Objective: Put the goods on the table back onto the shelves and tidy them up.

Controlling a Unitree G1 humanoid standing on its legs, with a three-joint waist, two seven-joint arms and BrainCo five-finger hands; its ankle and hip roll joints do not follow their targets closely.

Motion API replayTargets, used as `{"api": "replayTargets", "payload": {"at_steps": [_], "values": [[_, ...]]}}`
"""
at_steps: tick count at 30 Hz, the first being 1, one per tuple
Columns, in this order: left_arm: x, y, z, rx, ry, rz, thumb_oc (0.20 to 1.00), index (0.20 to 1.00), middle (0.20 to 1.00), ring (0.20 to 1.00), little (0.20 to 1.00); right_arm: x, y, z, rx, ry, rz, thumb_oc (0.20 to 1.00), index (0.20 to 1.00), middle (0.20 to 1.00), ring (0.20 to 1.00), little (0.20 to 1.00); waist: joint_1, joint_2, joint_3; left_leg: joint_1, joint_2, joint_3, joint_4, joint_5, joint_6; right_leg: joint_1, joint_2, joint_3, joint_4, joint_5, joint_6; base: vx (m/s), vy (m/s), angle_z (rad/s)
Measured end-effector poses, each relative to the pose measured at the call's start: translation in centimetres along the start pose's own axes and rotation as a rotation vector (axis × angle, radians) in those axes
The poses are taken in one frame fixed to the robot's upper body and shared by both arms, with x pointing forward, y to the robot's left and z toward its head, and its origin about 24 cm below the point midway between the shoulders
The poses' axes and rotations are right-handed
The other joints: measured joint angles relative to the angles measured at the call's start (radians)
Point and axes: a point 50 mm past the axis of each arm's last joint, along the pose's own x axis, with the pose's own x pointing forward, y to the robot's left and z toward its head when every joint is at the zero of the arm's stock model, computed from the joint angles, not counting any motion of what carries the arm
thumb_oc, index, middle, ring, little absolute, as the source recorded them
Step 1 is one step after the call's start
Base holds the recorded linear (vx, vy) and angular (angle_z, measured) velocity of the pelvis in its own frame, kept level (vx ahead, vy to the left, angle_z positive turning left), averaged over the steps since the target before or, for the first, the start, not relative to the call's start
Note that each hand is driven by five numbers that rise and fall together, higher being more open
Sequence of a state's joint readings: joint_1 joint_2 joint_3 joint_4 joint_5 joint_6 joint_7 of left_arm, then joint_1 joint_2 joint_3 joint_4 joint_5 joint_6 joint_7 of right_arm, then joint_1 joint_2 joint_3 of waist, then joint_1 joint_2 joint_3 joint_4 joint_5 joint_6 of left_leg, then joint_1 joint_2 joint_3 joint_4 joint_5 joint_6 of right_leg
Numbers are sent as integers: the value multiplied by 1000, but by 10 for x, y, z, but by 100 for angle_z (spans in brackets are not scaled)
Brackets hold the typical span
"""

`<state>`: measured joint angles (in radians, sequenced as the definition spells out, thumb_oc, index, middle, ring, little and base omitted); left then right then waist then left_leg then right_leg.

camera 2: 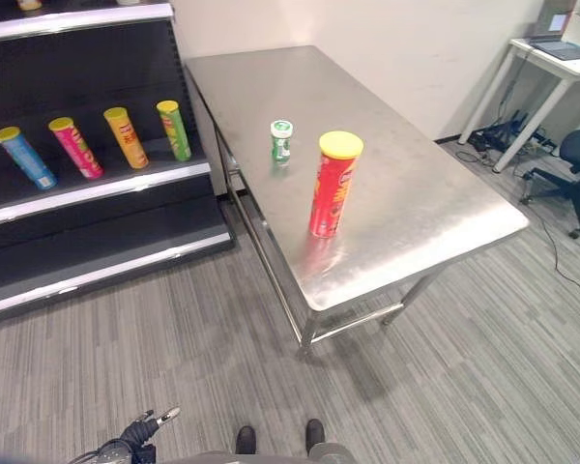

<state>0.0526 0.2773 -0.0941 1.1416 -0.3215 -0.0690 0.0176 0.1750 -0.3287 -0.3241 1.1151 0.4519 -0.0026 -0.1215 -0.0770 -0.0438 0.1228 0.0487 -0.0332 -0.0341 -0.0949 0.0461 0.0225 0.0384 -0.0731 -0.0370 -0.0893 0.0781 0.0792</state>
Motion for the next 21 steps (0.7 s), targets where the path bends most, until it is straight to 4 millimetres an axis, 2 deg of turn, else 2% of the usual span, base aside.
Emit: {"api": "replayTargets", "payload": {"at_steps": [2, 3, 4, 6, 8, 10, 12, 13, 15, 16, 18, 21], "values": [[-1, -3, -4, -15, 4, -3, 1000, 1000, 1000, 1000, 1000, -1, -12, 43, 9, -184, -28, 1000, 1000, 1000, 1000, 1000, -6, 15, -5, 3, 2, 11, 0, -3, 3, 3, 1, 6, 0, 1, -1, 55, 6, -13], [-1, -8, -1, -18, -11, -13, 1000, 1000, 1000, 1000, 1000, -9, -18, 77, 31, -301, -38, 1000, 1000, 1000, 1000, 1000, -15, 14, -5, 8, 3, 15, 0, -8, -1, 7, 2, 7, 0, 0, 0, 57, 2, -11], [-3, -10, -7, -27, -4, -18, 1000, 1000, 1000, 1000, 1000, -23, -24, 114, 13, -476, -49, 1000, 1000, 1000, 1000, 1000, -21, 30, -12, 9, 2, 17, 0, -12, 1, 7, 0, 13, 0, -1, 1, 58, -21, -12], [-4, -14, -11, -31, 4, -26, 1000, 1000, 1000, 1000, 1000, -55, -34, 187, -66, -772, -77, 1000, 1000, 1000, 1000, 1000, -29, 40, -19, 14, 1, 24, 0, -16, 0, 8, 1, 24, -4, -2, 2, 28, -36, -13], [-4, -14, -11, -31, -5, -29, 1000, 1000, 1000, 1000, 1000, -92, -44, 246, -121, -1008, -112, 1000, 1000, 1000, 1000, 1000, -25, 38, -25, 15, 3, 22, 0, -17, 0, 10, 3, 23, 0, -7, 5, 12, -66, -1], [-7, -13, -19, -5, 12, -32, 1000, 1000, 1000, 1000, 1000, -140, -41, 298, -195, -1248, -115, 1000, 1000, 1000, 1000, 1000, -27, 40, -27, 14, 7, 21, 0, -20, 6, 10, 6, 24, 0, -9, 7, 27, -70, 3], [-9, -10, -24, 0, 23, -34, 1000, 1000, 1000, 1000, 1000, -172, -30, 329, -206, -1402, -91, 1000, 1000, 1000, 1000, 1000, -15, 31, -33, 14, 13, 18, 0, -19, 4, 11, 12, 21, 0, -8, 6, 11, -61, 4], [-8, -12, -22, 14, 17, -43, 1000, 1000, 1000, 1000, 1000, -184, -26, 339, -244, -1447, -83, 1000, 1000, 1000, 1000, 1000, -21, 33, -37, 15, 13, 18, 0, -18, 2, 11, 14, 21, 0, -8, 6, 13, -92, 11], [-10, -15, -27, 34, 27, -61, 1000, 1000, 1000, 1000, 1000, -209, -9, 360, -268, -1549, -26, 1000, 1000, 1000, 1000, 1000, -1, 30, -40, 9, 16, 5, 0, -15, -2, 12, 14, 1, -1, -8, 1, 12, -87, 16], [-10, -17, -28, 50, 32, -73, 1000, 1000, 1000, 1000, 1000, -220, 1, 368, -299, -1585, 1, 1000, 1000, 1000, 1000, 1000, -8, 32, -42, 9, 15, 6, 0, -13, -4, 11, 14, 2, -2, -7, 1, 10, -54, 15], [-10, -20, -26, 60, 26, -85, 1000, 1000, 1000, 1000, 1000, -236, 20, 376, -381, -1640, 71, 1000, 1000, 1000, 1000, 1000, 11, 32, -45, 8, 15, -11, 0, -11, -7, 19, 13, -16, -5, -10, -2, 14, -100, 24], [-11, -21, -28, 79, 27, -95, 1000, 1000, 1000, 1000, 1000, -250, 52, 387, -491, -1650, 187, 1000, 1000, 1000, 1000, 1000, 33, 35, -49, 7, 15, -28, 0, -1, -21, 29, 13, -35, -6, -13, -4, -1, -105, 23]]}}
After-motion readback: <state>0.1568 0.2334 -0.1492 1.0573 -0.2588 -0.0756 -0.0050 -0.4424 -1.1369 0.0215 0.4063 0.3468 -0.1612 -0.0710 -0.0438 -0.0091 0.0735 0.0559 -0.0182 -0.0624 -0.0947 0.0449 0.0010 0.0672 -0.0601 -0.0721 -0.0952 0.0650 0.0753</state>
